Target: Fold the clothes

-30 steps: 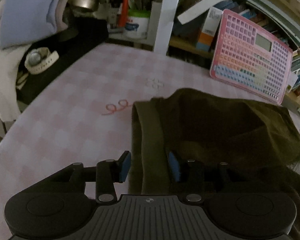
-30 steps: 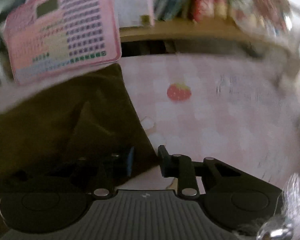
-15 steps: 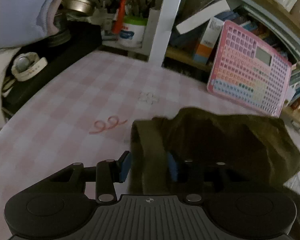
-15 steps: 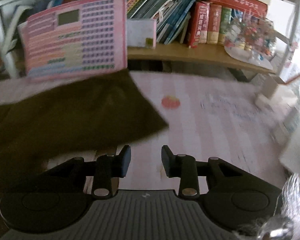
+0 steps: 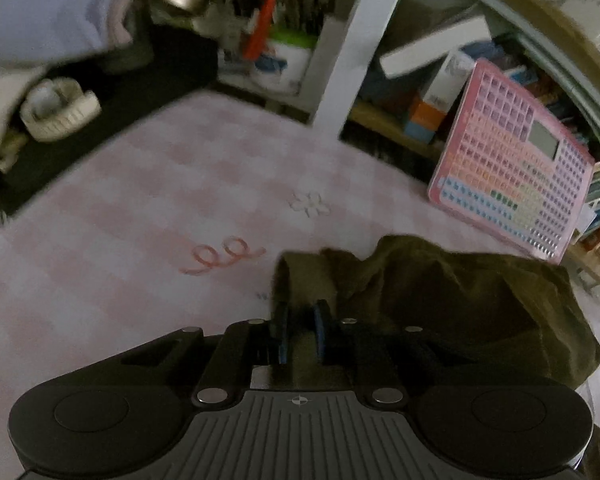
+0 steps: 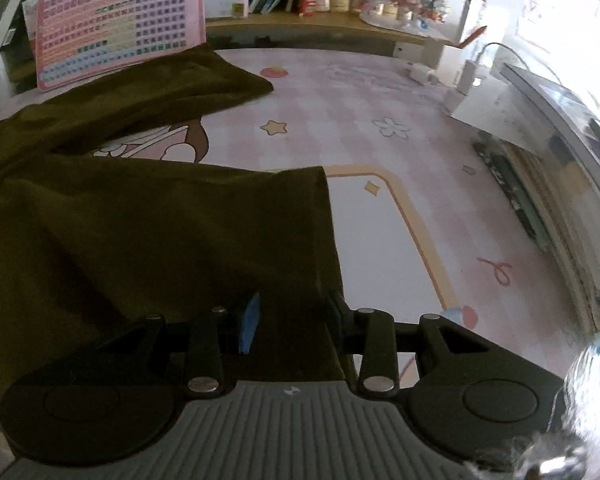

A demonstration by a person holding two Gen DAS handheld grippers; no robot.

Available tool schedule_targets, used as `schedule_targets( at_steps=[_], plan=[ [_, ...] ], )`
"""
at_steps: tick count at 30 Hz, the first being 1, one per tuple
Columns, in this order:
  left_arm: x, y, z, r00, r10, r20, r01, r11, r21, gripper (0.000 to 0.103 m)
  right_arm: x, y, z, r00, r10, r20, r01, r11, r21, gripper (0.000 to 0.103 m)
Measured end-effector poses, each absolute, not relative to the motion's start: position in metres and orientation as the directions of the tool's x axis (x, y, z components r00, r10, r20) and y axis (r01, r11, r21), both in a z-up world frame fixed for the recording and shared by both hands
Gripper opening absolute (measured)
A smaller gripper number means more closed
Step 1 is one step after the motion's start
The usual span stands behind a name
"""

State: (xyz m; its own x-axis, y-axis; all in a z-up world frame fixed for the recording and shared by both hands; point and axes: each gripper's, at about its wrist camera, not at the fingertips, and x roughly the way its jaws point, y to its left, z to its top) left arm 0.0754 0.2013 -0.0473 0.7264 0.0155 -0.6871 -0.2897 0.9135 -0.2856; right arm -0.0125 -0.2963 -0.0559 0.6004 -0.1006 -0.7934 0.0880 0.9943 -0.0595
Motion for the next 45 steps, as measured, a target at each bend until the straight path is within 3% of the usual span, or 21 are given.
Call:
schedule_targets(
  at_steps=[2, 10, 13, 16, 23, 45],
  plan=[
    [0.062, 0.202, -0.036, 0.745, 0.02, -0.666, -0.269, 0.923, -0.273, 0.015, -0.017, -0.293, -0.053, 0.611, -0.107, -0.785, 0.093, 0.994, -0.063, 0.034],
    [0.01, 0.151, -0.044, 0.714, -0.209, -0.668, 0.042, 0.965, -0.257, 0.015, -0.025, -0.277, -0.058, 0.62, -0.117, -0.776, 0.107, 0.992, -0.064, 0.034],
    [0.014, 0.152, -0.067, 0.662, -0.213, -0.719, -0.001, 0.959, -0.285, 0.015, -0.024, -0.276, -0.059, 0.624, -0.124, -0.772, 0.107, 0.992, -0.073, 0.034],
    [0.011, 0.159, -0.073, 0.664, -0.201, -0.72, -0.051, 0.949, -0.312, 0.005, -0.023, -0.277, -0.06, 0.624, -0.124, -0.772, 0.113, 0.991, -0.068, 0.034],
    [-0.01, 0.169, -0.071, 0.676, -0.127, -0.726, -0.178, 0.928, -0.328, 0.005, -0.021, -0.271, -0.06, 0.636, -0.095, -0.766, 0.086, 0.995, -0.052, 0.034],
    [-0.009, 0.159, -0.07, 0.657, -0.166, -0.735, -0.191, 0.907, -0.376, 0.005, 0.047, -0.308, -0.062, 0.651, -0.184, -0.737, 0.119, 0.983, -0.14, 0.041]
  ],
)
